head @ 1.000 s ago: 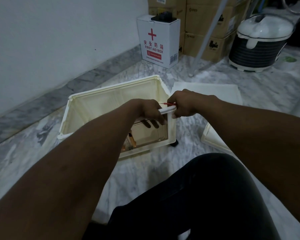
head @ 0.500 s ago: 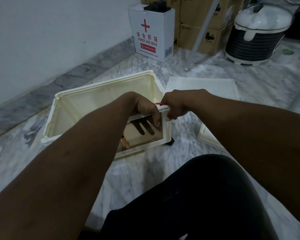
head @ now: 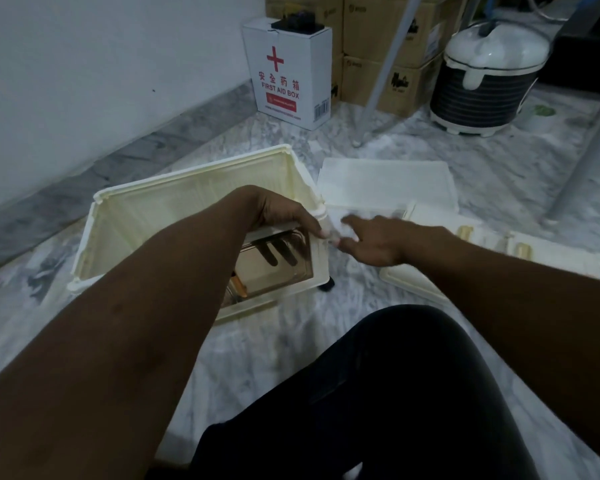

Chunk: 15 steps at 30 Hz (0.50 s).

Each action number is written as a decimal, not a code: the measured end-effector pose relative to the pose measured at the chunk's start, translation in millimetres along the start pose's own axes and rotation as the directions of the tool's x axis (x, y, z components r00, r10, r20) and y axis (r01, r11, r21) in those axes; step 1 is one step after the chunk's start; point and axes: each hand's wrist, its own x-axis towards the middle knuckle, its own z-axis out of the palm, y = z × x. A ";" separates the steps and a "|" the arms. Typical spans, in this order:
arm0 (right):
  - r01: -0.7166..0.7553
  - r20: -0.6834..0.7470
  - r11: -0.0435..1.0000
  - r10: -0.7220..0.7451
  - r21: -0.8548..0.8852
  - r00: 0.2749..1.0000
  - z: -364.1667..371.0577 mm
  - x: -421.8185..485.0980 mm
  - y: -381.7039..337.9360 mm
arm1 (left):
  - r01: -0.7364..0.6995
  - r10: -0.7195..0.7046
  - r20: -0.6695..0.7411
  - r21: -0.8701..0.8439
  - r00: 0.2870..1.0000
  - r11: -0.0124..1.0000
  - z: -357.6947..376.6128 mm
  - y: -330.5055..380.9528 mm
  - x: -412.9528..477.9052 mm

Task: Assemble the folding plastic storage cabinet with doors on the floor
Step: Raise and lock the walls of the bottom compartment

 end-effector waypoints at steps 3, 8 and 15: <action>-0.005 0.110 0.999 0.000 0.048 0.994 29.0 10.2 1.4 | 0.000 0.000 0.006 0.021 1.000 1.000 0.2 6.7 -0.7; 0.024 0.082 0.996 -0.031 0.090 0.996 52.9 25.2 -3.0 | 0.018 -0.018 0.007 0.013 1.000 1.000 0.1 12.6 6.6; 0.043 -0.012 0.999 -0.042 0.032 0.999 56.5 31.6 3.1 | 0.028 -0.028 0.032 -0.005 0.999 1.000 -2.9 10.1 11.6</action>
